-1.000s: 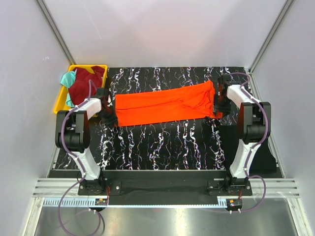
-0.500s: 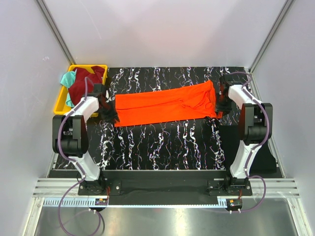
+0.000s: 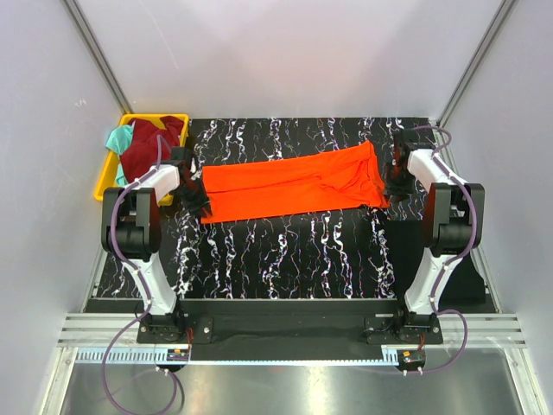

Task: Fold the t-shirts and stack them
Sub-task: Fold the tshirt

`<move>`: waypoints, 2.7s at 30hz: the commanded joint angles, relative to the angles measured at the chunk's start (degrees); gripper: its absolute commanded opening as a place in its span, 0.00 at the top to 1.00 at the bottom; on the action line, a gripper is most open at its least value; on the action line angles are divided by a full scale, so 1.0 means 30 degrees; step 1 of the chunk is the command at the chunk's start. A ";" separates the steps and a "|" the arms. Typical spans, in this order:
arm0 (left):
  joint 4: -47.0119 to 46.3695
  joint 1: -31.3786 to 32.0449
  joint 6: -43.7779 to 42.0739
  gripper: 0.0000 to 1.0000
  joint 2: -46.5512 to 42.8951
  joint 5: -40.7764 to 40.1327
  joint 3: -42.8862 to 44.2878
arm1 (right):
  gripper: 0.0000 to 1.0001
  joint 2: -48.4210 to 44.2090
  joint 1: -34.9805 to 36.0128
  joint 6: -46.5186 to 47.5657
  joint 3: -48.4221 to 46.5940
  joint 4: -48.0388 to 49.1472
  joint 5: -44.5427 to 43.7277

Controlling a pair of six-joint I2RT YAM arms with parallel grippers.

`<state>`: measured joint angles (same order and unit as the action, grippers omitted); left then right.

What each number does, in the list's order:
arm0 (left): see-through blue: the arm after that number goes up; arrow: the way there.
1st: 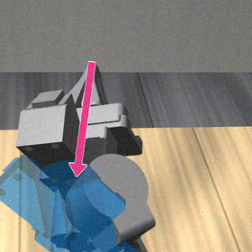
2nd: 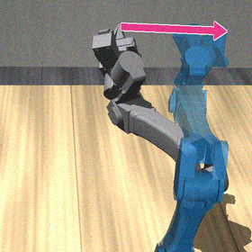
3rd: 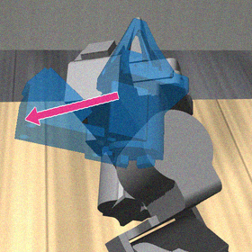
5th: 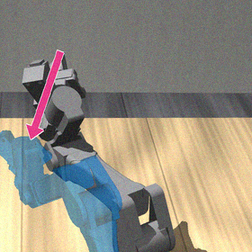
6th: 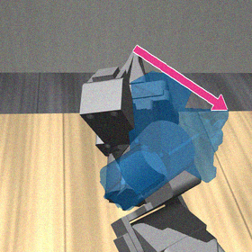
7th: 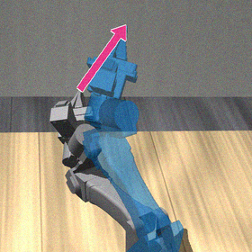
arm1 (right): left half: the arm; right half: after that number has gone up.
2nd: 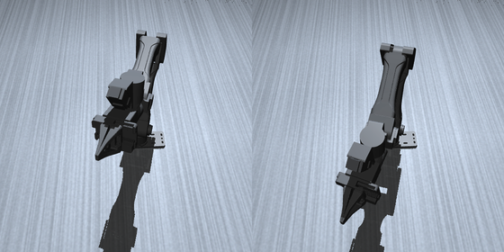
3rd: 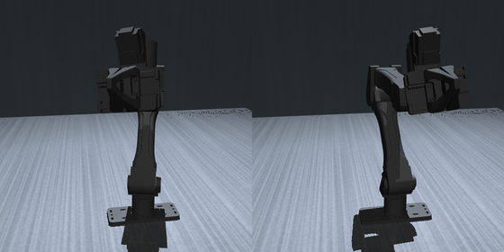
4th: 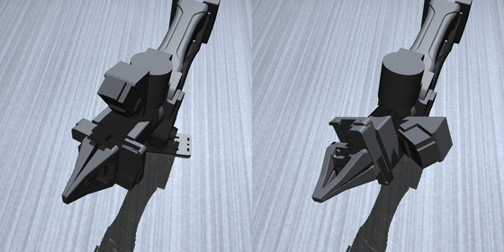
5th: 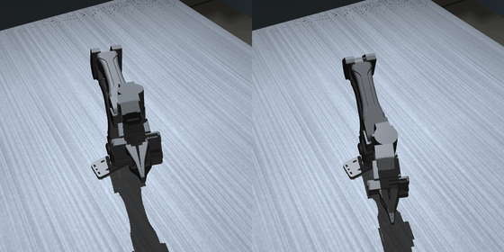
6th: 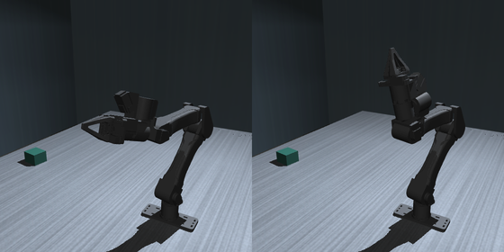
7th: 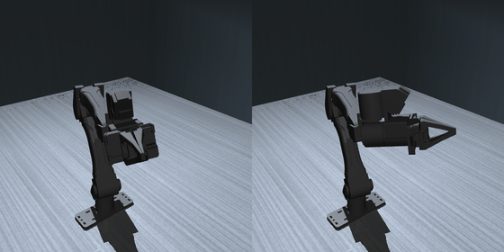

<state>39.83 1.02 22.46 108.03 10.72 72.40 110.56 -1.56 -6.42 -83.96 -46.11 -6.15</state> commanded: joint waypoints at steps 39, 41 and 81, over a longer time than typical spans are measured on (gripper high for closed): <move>0.0608 -0.0251 -0.1157 0.73 0.2047 -0.2431 0.0798 | 1.00 0.1524 -0.0944 0.0144 -0.2569 -0.1242 -0.1637; 0.0638 -0.0251 -0.1216 0.74 0.2106 -0.2518 0.0769 | 1.00 0.1408 -0.0973 0.0555 -0.2191 -0.1184 -0.2165; 0.0082 0.1507 -0.1392 0.54 -0.4075 0.4337 -0.0140 | 0.35 0.2373 -0.0007 -1.1074 -0.1162 0.6756 1.2833</move>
<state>41.85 5.52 18.83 95.74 20.99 71.09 117.30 -3.14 -36.25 -86.65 -32.18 29.65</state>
